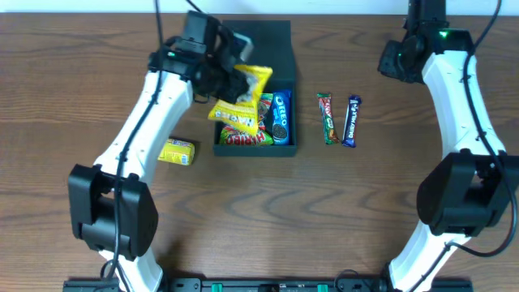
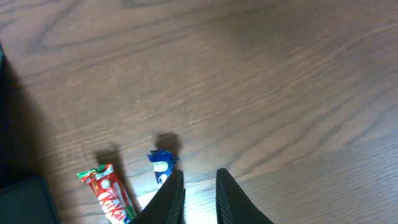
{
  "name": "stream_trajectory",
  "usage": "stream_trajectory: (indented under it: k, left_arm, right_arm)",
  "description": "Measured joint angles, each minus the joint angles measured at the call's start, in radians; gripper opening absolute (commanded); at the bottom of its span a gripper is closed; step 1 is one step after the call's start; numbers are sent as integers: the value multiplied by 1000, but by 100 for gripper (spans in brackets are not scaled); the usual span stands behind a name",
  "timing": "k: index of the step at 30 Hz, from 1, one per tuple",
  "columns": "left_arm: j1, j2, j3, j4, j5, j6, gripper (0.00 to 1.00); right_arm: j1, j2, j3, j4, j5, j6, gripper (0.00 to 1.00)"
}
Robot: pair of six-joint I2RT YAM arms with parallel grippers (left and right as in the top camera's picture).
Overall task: Pack container
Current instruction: 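Place the Hacks bag into the box on top of the Haribo bag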
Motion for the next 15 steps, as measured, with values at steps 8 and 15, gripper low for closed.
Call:
stream_trajectory:
  k: [8, 15]
  left_arm:
    - [-17, 90, -1, -12, -15, -182, 6]
    - [-17, 181, -18, -24, -40, -290, 36]
  right_arm:
    - [-1, 0, 0, -5, 0, 0, 18]
    - [-1, 0, 0, -16, 0, 0, 18]
